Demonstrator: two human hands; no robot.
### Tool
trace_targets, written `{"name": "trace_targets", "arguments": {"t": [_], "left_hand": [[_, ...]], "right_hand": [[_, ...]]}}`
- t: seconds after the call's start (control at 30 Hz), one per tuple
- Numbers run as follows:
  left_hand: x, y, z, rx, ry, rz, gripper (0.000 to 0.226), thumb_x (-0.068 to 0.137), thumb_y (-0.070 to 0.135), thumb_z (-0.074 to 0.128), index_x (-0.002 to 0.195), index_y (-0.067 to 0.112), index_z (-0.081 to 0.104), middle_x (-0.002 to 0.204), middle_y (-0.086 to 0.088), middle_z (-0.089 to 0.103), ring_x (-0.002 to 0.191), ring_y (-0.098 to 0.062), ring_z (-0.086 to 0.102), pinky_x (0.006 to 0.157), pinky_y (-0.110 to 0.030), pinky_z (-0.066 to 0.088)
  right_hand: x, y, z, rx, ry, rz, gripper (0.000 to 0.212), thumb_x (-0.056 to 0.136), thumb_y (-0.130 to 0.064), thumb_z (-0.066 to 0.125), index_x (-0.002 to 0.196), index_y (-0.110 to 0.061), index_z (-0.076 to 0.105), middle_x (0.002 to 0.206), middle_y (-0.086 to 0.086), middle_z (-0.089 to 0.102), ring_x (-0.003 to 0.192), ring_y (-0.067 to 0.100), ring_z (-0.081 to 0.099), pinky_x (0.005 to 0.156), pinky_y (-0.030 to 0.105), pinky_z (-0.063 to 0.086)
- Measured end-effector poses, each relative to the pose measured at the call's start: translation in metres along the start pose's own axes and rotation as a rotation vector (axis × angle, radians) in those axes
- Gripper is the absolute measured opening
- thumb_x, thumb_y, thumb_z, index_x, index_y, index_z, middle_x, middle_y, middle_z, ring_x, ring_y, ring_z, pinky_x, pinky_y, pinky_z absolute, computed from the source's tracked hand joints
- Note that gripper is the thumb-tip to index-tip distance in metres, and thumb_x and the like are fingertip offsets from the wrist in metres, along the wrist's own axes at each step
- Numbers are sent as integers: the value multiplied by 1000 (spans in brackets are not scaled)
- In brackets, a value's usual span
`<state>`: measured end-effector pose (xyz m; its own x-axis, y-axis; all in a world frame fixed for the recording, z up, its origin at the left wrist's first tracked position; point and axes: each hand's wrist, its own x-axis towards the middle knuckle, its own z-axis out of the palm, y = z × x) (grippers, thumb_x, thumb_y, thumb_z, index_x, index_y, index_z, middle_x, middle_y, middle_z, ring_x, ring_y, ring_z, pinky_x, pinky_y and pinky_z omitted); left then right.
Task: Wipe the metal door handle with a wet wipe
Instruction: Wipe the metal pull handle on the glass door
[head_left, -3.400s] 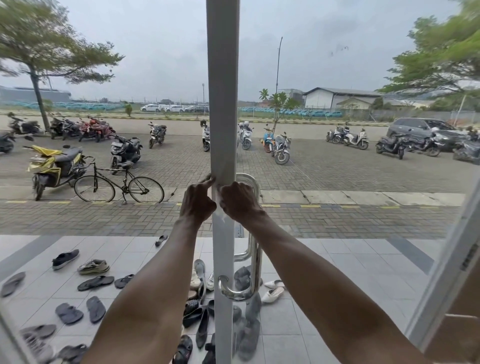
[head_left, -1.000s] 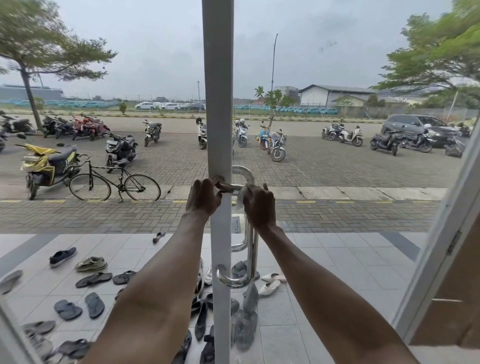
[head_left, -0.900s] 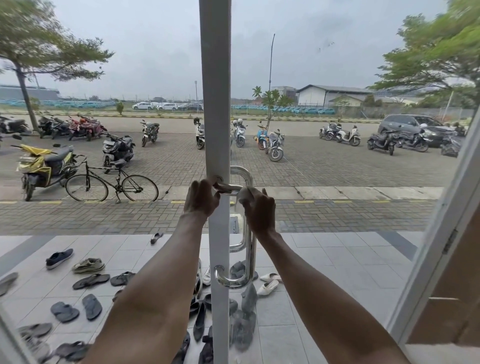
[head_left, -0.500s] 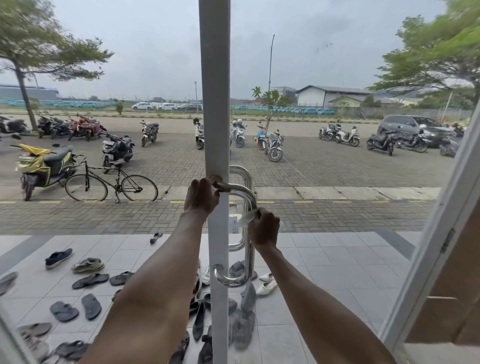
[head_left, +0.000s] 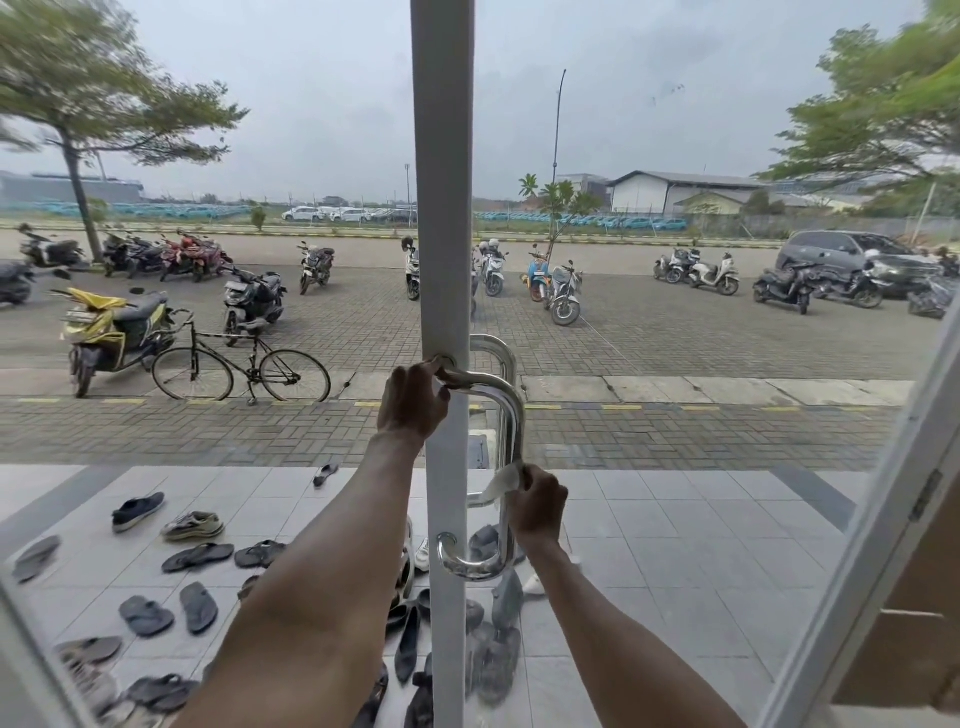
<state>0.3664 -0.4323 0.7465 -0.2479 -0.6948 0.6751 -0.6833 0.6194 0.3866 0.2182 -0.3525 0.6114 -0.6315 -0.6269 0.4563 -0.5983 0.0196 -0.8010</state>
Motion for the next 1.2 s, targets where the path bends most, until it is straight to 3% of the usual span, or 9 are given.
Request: {"name": "trace_targets", "arguments": {"t": [0.13, 0.27, 0.37, 0.47, 0.63, 0.73, 0.87, 1.0, 1.2], "left_hand": [[1, -1, 1, 12, 4, -8, 40, 80, 13, 69, 119, 23, 69, 108, -9, 75, 103, -35, 68, 87, -36, 54], [1, -2, 2, 30, 22, 10, 39, 80, 13, 68, 117, 23, 69, 105, -9, 75, 100, -36, 69, 83, -36, 53], [0, -2, 4, 37, 28, 21, 38, 80, 13, 67, 117, 24, 68, 105, -7, 76, 99, -34, 69, 82, -35, 53], [0, -2, 5, 25, 38, 28, 37, 79, 12, 68, 115, 23, 68, 102, -8, 76, 97, -34, 69, 79, -35, 54], [1, -4, 5, 32, 40, 38, 38, 81, 12, 67, 118, 20, 68, 105, -12, 75, 98, -36, 69, 80, -37, 54], [1, -5, 6, 35, 41, 37, 38, 80, 11, 67, 117, 21, 69, 103, -12, 75, 97, -37, 69, 79, -37, 54], [0, -6, 9, 15, 60, 38, 37, 80, 10, 67, 117, 17, 69, 108, -13, 74, 98, -38, 69, 81, -38, 55], [-5, -6, 16, -23, 111, 29, 36, 81, 10, 65, 117, 15, 67, 117, -9, 72, 103, -34, 69, 88, -36, 54], [-7, -12, 26, -91, 174, 52, 37, 82, 10, 65, 118, 12, 67, 120, -9, 71, 104, -30, 70, 90, -35, 54]], "right_hand": [[12, -17, -9, -15, 22, -74, 22, 84, 5, 59, 83, -9, 76, 82, 8, 77, 73, 22, 72, 65, 27, 55], [37, -50, -18, 52, 197, -195, 19, 91, -11, 62, 75, -7, 70, 66, 7, 71, 53, 15, 59, 50, 24, 39], [36, -49, -16, 85, 225, -221, 17, 94, -14, 63, 81, -7, 72, 70, 6, 73, 57, 16, 65, 50, 23, 42], [17, -23, -6, 32, 188, -168, 14, 92, -11, 64, 87, -4, 75, 77, 11, 76, 65, 26, 70, 51, 14, 35], [-17, 16, 7, -94, -63, 37, 25, 83, 5, 53, 94, -4, 74, 91, 17, 75, 86, 36, 70, 73, 36, 54], [-10, 12, 3, -118, -102, 49, 25, 83, 5, 52, 89, -5, 74, 93, 17, 75, 90, 34, 70, 76, 37, 57], [11, -16, -9, -47, -9, -73, 24, 82, 7, 55, 86, -6, 73, 84, 10, 76, 76, 25, 71, 63, 30, 55], [34, -42, -16, 24, 164, -173, 19, 93, -9, 59, 77, -7, 71, 70, 7, 73, 57, 19, 65, 51, 28, 43], [15, -14, -2, 51, 126, -131, 16, 92, -7, 59, 88, -10, 74, 78, 5, 76, 67, 21, 70, 60, 28, 53]]}}
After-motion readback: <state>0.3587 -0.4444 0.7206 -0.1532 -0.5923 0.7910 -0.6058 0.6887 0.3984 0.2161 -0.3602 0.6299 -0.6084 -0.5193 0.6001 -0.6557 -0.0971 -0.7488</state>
